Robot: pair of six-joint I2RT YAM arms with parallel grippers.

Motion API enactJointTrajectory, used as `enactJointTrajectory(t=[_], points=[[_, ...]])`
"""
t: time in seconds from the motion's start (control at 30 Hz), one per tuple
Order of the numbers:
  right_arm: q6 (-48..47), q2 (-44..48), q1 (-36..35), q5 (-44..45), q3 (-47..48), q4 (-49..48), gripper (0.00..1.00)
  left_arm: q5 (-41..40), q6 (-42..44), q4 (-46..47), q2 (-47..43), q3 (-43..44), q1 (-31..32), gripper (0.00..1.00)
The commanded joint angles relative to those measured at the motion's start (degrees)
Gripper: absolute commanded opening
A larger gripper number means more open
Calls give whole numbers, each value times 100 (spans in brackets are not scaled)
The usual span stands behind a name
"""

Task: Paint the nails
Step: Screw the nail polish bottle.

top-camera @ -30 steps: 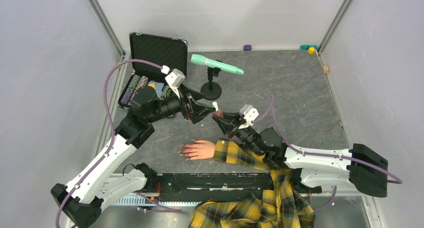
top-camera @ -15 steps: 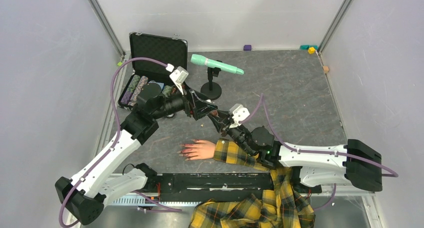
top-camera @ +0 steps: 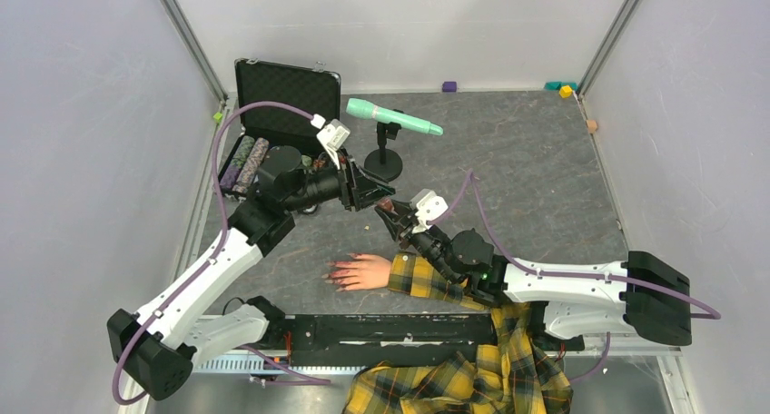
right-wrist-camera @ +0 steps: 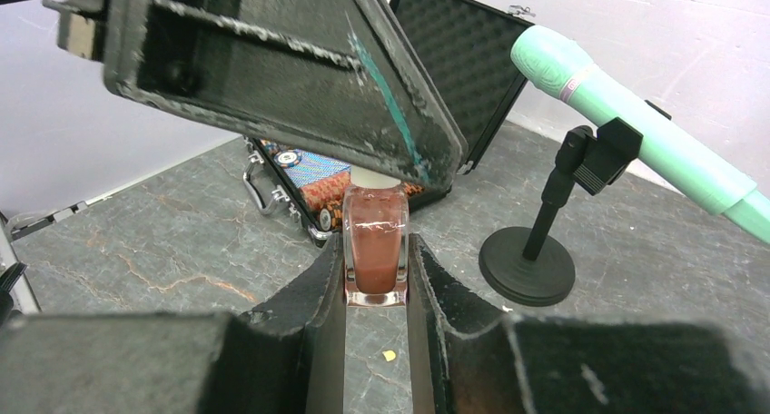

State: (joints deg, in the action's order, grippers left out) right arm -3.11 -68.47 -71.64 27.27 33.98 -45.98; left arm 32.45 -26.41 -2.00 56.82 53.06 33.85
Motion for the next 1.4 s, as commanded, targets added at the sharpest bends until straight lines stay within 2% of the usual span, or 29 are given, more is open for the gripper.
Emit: enactJointTrajectory(t=[0.0, 0.13, 0.23, 0.47, 0.67, 0.83, 1.03, 1.23, 1.37], points=[[-91, 72, -35, 111, 225, -185, 0, 275, -202, 235, 100, 126, -18, 40], [-49, 133, -39, 110, 191, -182, 0, 339, -215, 245, 114, 142, -9, 22], [10, 241, -30, 70, 147, -175, 0, 392, -212, 244, 89, 160, -2, 3], [197, 554, 106, -549, 115, -69, 0, 829, -79, 231, 138, 306, 1, 2], [979, 882, 650, -2171, -71, -281, 0, 1392, 128, 70, 169, 436, 70, 2], [1892, 1028, 1250, -3467, -399, -1067, 0, 1797, 474, -157, 185, 557, 187, 2], [2792, 1025, 1678, -4615, -488, -1775, 0, 2247, 1189, -872, 184, 817, 310, 2], [3674, 959, 1906, -5319, -489, -2560, 0, 2536, 1934, -1685, 210, 1052, 352, 2], [4007, 858, 1948, -5523, -412, -2800, 0, 2786, 2096, -1886, 264, 1112, 419, 2]])
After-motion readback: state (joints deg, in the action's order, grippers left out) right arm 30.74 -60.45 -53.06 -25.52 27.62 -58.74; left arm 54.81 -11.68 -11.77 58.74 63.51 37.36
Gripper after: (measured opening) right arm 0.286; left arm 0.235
